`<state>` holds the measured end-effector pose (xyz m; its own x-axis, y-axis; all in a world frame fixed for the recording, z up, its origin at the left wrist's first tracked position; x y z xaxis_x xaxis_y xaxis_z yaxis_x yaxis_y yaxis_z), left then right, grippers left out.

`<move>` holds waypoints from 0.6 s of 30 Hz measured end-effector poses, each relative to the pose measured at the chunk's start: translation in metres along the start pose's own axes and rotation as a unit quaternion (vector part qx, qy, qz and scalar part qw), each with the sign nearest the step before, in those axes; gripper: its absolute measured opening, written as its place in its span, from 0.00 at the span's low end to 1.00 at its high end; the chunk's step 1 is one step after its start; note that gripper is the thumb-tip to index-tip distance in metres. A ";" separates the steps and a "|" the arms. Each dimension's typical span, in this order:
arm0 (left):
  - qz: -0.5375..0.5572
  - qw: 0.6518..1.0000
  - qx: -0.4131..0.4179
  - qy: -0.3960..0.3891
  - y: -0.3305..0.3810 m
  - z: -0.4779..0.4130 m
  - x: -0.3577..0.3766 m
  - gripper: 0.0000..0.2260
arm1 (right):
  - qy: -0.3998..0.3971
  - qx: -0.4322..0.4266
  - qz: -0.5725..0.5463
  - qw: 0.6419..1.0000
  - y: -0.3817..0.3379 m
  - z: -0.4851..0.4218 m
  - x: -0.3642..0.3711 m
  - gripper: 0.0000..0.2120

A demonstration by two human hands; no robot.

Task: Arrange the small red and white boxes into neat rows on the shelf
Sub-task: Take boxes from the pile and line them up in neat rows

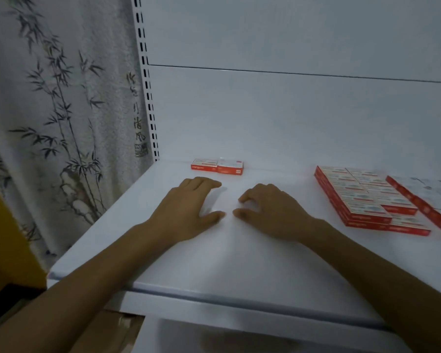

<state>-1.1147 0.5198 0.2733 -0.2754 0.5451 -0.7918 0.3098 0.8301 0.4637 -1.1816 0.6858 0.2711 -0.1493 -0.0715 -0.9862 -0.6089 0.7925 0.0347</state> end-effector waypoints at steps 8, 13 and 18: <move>0.045 0.999 -0.022 -0.013 -0.025 -0.031 0.011 0.26 | -0.031 0.059 0.011 0.998 -0.004 -0.041 -0.017 0.23; 0.067 0.998 0.016 0.008 -0.026 -0.032 0.010 0.22 | 0.037 0.080 0.034 0.996 -0.015 -0.087 -0.009 0.29; 0.069 0.997 0.024 0.023 -0.028 -0.030 0.008 0.22 | 0.046 0.091 0.116 0.988 -0.021 -0.098 0.008 0.23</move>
<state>-1.1526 0.5045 0.2663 -0.2688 0.6595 -0.7020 0.3903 0.7409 0.5466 -1.2467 0.6093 0.2780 -0.3428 0.0763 -0.9363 -0.4022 0.8888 0.2197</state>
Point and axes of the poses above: each hand's wrist, its own z-axis away from the middle knuckle, its own x-axis out of the palm, y = z × x, the point moved 4 cm from there along -z, towards the middle knuckle, and after that the axes turned 15 degrees about z, right-handed, at the moved point
